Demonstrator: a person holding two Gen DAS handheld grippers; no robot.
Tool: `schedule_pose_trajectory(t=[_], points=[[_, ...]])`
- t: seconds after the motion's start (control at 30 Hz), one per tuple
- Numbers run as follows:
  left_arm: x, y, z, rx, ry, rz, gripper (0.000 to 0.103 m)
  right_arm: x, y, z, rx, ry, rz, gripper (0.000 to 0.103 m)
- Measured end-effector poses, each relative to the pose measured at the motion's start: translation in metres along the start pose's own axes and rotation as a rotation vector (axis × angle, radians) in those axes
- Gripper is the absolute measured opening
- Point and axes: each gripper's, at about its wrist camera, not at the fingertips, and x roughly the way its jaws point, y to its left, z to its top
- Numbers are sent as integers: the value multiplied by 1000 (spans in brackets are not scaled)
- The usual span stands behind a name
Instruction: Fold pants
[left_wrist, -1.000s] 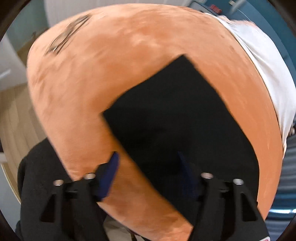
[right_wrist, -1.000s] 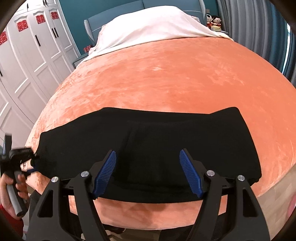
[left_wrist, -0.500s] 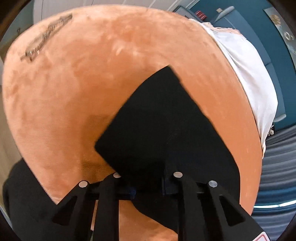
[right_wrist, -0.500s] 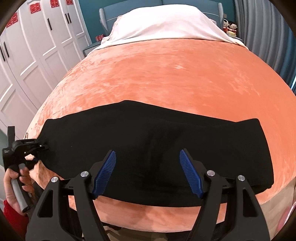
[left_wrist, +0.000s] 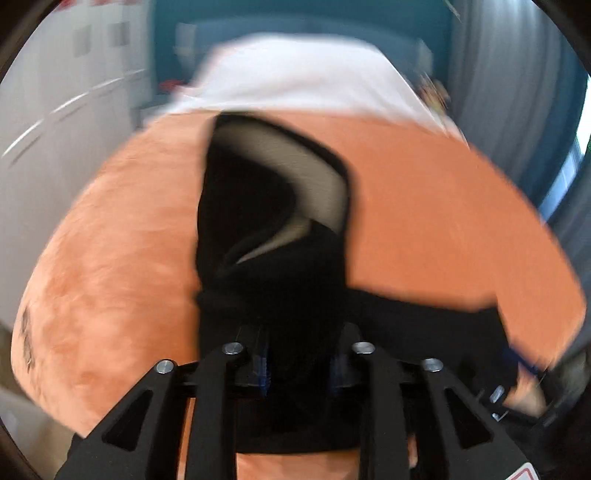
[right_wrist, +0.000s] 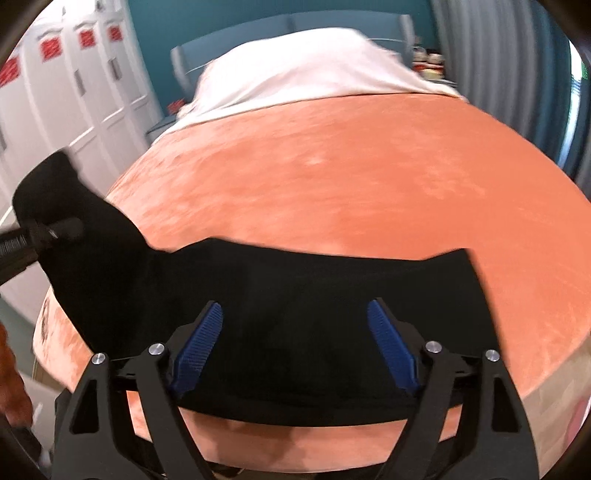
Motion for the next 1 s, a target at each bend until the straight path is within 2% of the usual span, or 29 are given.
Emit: schedule_pose_trajectory(t=[0.03,0.1,0.17,0.2,0.23,0.27,0.33,0.47,0.57,0.67,0.8,0.87,0.9,0.93,1.0], points=[[23,-17,-7,36,80,-5,33,0,-10,-1,15,3,-12,79],[50,-35,-32,25,227,-20,33,-1,-39,-5,64,28,-33,79],[53,-37,-49,-9,266,-58,33,-5,-62,-9,102,36,-34,79],[43,-37,-56,10,243,-30,34,-6,-68,-10,111,38,-35,79],[34,-39,-59,31,223,-11,45,-5,-74,-11,115,43,-30,79],[22,-37,-63,51,196,4,61,-3,-76,-12,118,49,-18,80],[-4,-22,-64,69,124,21,69,7,-77,-10,136,86,45,80],[-42,6,-60,82,39,53,83,37,-56,0,177,167,222,80],[-51,30,-60,62,29,110,86,53,-31,5,152,193,281,88],[-43,49,-61,27,63,182,86,76,-6,8,147,258,339,88],[-54,84,-63,-77,60,176,86,100,16,1,203,358,407,88],[-50,92,-63,-95,58,191,86,107,23,-4,230,382,430,88],[-49,98,-64,-99,64,205,86,111,31,-9,216,385,426,82],[-48,102,-64,-102,74,221,86,115,40,-12,175,407,394,47],[-46,108,-64,-111,87,235,86,109,55,-11,91,390,318,31]])
